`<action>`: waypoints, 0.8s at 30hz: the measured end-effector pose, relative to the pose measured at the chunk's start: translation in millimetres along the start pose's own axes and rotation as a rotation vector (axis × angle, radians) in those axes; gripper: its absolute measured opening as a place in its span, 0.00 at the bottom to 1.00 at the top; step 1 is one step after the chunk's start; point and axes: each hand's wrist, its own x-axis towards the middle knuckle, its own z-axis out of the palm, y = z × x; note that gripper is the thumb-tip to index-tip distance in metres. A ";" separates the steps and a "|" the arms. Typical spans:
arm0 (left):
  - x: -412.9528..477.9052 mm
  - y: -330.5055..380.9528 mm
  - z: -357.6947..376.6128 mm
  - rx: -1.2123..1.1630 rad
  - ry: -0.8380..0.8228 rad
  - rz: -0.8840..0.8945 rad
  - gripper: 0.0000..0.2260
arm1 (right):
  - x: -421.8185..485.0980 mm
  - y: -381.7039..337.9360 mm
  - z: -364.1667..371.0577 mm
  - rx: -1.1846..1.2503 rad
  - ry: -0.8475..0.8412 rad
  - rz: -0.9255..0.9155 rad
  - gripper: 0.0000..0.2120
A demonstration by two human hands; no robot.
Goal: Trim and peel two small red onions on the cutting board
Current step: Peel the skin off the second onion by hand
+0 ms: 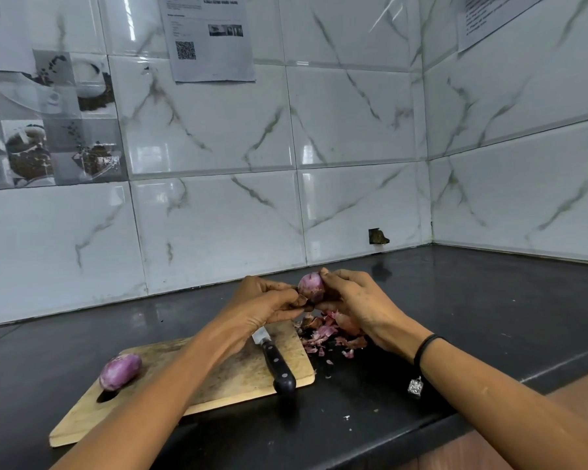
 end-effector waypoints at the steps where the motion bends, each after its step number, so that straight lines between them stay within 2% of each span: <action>1: 0.0 -0.1 0.3 -0.009 -0.003 -0.004 0.04 | -0.6 -1.3 0.0 0.009 -0.006 0.004 0.21; 4: 1.0 0.6 0.1 -0.022 -0.005 0.003 0.04 | -4.5 -5.7 0.5 0.014 -0.001 -0.013 0.23; 16: 0.9 4.2 3.5 -0.038 -0.016 0.055 0.10 | -1.6 -12.2 -1.8 0.291 0.050 0.055 0.15; 24: -0.1 7.6 3.3 -0.060 -0.033 0.074 0.12 | 2.1 -11.2 -4.6 0.275 0.146 0.091 0.19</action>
